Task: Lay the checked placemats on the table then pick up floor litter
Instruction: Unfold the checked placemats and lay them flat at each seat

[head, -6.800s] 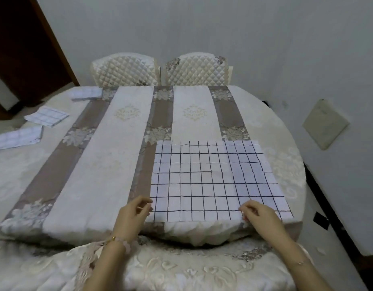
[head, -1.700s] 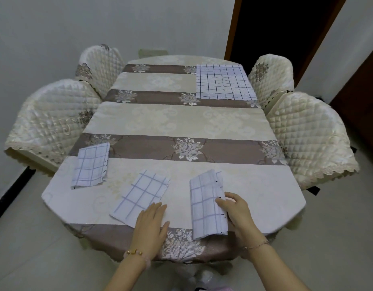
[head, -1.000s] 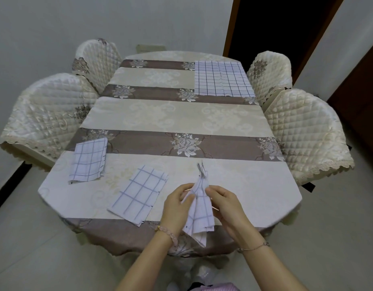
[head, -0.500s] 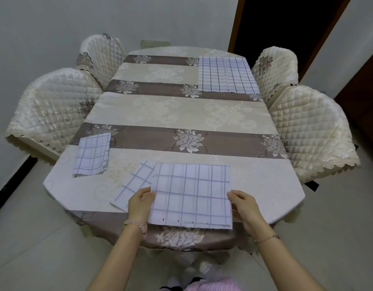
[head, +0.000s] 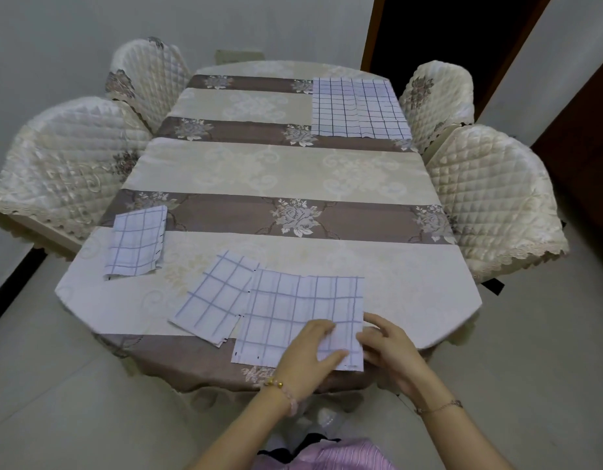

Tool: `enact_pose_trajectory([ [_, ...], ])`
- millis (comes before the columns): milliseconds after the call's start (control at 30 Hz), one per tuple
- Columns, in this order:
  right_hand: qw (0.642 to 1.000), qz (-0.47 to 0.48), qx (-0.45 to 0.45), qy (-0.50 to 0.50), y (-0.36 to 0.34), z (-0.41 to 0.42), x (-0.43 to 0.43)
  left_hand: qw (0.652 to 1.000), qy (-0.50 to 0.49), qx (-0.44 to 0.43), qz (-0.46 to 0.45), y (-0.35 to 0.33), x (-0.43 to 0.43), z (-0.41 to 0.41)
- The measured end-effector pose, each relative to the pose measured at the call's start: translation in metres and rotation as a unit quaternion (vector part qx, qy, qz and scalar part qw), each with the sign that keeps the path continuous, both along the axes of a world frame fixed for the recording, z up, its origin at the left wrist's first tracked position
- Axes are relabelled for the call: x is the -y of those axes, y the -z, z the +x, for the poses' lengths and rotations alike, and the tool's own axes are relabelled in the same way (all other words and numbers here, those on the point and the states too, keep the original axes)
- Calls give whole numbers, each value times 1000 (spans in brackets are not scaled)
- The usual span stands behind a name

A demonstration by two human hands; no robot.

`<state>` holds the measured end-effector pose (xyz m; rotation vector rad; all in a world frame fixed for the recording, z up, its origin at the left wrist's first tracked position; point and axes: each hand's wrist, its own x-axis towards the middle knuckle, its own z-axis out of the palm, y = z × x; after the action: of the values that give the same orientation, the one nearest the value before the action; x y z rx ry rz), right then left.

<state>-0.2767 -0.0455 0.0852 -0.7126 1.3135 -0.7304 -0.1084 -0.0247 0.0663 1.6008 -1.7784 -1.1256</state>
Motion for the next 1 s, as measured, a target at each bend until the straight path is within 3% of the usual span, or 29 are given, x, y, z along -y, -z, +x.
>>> enact_pose_trajectory([
  [200, 999, -23, -15, 41, -8, 13, 1, 998, -23, -43, 28, -15, -1, -15],
  [367, 995, -69, -73, 21, -19, 13, 6, 994, -93, -44, -44, -25, 8, 1],
  [667, 986, -111, -113, 47, -30, -35, 32, 941, -262, -203, -69, -75, 54, 84],
  [833, 984, -144, -99, 20, -43, -48, 53, 945, -261, -180, -78, -87, 71, 120],
  [1000, 970, -187, -145, 51, -52, -55, 77, 946, -272, -153, -92, -89, 82, 127],
])
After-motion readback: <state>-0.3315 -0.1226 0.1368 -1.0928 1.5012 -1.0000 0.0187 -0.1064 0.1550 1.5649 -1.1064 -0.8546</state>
